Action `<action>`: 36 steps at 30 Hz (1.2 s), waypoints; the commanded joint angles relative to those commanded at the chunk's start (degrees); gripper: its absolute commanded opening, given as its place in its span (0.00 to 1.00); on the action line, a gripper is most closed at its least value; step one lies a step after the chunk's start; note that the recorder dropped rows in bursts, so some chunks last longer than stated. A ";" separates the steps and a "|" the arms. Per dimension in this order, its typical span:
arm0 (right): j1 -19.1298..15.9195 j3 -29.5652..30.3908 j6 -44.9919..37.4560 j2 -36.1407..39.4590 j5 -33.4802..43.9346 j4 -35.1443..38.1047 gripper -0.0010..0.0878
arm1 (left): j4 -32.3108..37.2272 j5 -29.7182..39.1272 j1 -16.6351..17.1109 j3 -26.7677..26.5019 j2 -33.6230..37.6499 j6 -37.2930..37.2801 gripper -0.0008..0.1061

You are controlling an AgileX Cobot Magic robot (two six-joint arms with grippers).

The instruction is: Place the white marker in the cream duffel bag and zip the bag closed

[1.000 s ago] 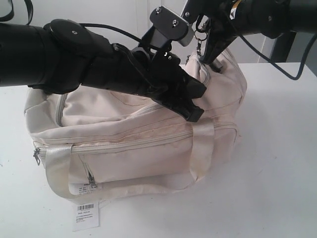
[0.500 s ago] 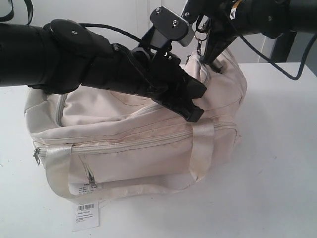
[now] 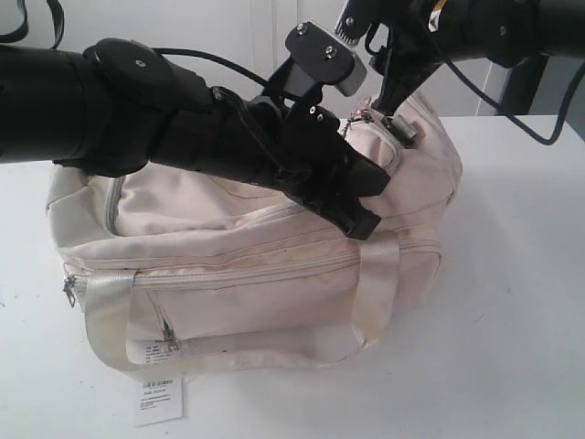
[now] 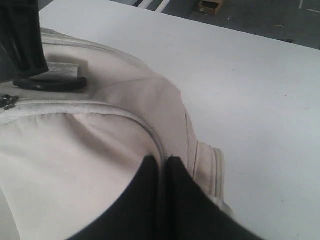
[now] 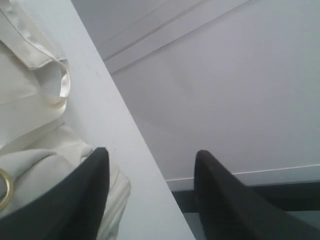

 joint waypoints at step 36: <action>-10.77 9.90 20.67 -20.44 39.13 11.72 0.01 | 52.57 46.71 18.39 0.11 -18.96 -41.72 0.01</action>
